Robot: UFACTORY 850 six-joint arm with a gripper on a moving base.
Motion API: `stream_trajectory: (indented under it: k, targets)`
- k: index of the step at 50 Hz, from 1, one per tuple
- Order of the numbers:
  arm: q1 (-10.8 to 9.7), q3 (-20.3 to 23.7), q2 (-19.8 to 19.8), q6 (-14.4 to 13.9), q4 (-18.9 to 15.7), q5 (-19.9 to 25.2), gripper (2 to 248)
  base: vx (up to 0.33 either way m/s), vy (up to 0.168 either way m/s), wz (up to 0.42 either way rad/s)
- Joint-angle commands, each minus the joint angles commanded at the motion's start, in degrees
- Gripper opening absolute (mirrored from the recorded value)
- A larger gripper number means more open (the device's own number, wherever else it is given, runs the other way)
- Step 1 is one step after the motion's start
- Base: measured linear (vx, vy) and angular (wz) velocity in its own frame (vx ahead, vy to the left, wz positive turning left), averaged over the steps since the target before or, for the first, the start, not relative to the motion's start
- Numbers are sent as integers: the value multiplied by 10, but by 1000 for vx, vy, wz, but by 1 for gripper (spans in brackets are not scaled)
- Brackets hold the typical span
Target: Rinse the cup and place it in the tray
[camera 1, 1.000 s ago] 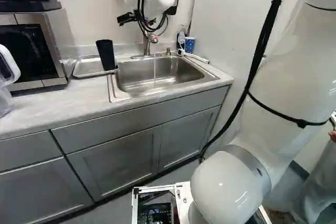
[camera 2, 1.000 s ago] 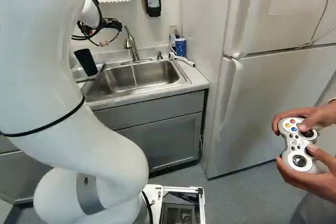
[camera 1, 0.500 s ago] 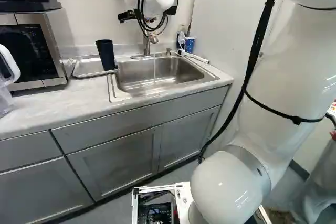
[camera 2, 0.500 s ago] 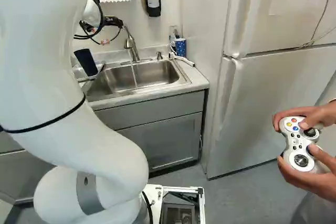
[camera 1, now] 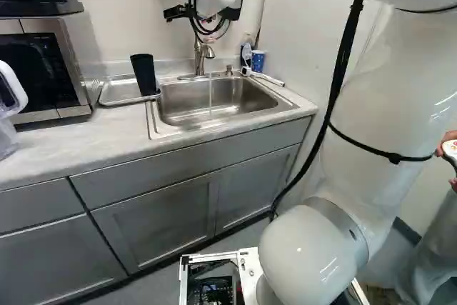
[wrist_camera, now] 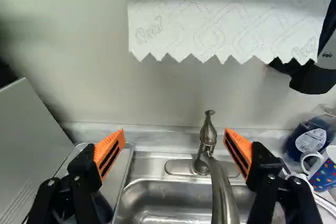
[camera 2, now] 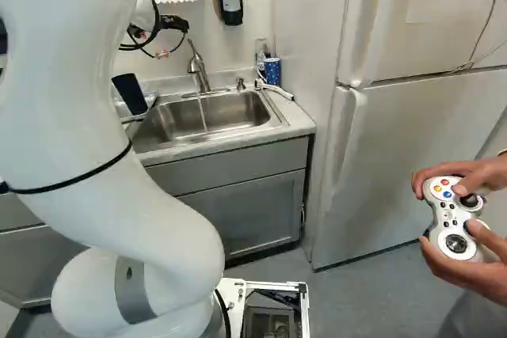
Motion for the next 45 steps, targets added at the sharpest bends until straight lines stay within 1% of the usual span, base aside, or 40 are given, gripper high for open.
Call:
stream_trajectory:
  k: [17,45]
  targets:
    - [-10,-28,-27,0,0,0,247,0,0,0]
    - [-19,-111,-102,0,0,0,247,0,0,0]
